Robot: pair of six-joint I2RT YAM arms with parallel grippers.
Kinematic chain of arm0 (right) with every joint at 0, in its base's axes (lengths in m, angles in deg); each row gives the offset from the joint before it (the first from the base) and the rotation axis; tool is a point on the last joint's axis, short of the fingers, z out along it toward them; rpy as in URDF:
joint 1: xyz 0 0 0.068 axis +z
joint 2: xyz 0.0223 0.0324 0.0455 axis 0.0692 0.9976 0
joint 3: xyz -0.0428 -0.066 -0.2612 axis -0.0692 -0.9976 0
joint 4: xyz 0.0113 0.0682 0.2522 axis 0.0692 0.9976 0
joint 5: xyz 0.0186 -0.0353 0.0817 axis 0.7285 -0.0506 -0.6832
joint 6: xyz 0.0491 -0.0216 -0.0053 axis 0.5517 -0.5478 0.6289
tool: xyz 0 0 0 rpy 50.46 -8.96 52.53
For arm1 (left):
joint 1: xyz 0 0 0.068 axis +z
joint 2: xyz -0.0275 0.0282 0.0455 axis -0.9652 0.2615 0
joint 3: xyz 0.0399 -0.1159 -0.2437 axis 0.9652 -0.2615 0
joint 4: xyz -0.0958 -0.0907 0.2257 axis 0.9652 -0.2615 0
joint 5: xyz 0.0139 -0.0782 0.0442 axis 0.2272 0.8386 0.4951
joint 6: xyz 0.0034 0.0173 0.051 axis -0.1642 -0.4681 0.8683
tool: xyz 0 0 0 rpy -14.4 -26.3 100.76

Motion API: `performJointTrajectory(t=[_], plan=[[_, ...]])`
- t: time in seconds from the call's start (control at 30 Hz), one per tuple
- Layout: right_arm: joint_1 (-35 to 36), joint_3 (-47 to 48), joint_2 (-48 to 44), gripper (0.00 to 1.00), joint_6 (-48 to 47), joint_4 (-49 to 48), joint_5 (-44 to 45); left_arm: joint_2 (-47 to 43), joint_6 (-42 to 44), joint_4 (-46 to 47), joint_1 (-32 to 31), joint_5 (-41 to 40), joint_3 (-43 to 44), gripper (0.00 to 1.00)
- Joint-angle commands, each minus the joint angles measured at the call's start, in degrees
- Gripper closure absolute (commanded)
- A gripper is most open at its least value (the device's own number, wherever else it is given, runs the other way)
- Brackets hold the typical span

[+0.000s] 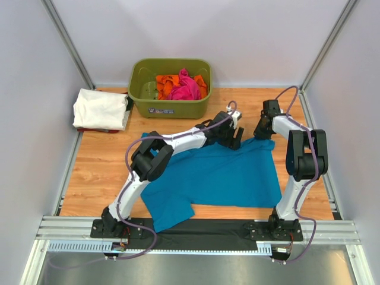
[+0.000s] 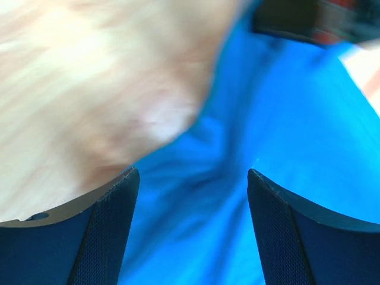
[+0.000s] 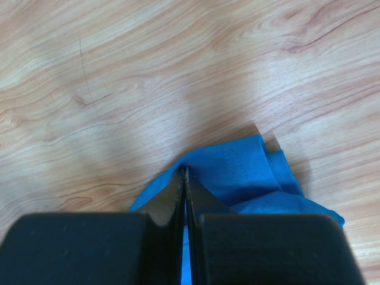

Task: Fold and stack the t-shirts
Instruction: Fold the tshirt

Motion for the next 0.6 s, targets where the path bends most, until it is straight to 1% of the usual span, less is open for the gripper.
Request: performJointTrajectory(t=[0.0, 0.1, 0.23, 0.3, 0.43, 0.53, 0.57], plan=[[-0.2, -1.3, 0.0, 1.0, 0.3, 2.7, 3.7, -1.1, -5.7, -0.9, 2.0, -5.7, -0.3, 0.2], [-0.2, -1.3, 0.3, 1.0, 0.6, 3.8, 5.1, -0.6, -8.2, -4.1, 2.7, -7.8, 0.5, 0.21], [-0.1, -1.6, 0.0, 1.0, 0.7, 3.9, 5.5, 0.0, -13.6, -6.6, 4.2, -7.8, 0.1, 0.23], [-0.1, -1.5, -0.1, 1.0, 0.5, 4.2, 5.9, 0.4, -16.3, -8.0, 4.8, -10.7, 0.2, 0.23], [-0.1, -1.5, -0.6, 1.0, 0.2, 4.8, 7.0, 0.1, -18.2, -11.7, 5.7, -16.0, -0.1, 0.24], [-0.1, -1.5, -0.6, 1.0, 0.2, 5.3, 8.0, -1.4, -18.5, -11.5, 6.0, -18.4, -2.0, 0.24], [-1.7, -1.5, -0.6, 1.0, 0.2, 5.4, 8.4, -2.0, -17.9, -10.7, 6.2, -18.4, -2.4, 0.24]])
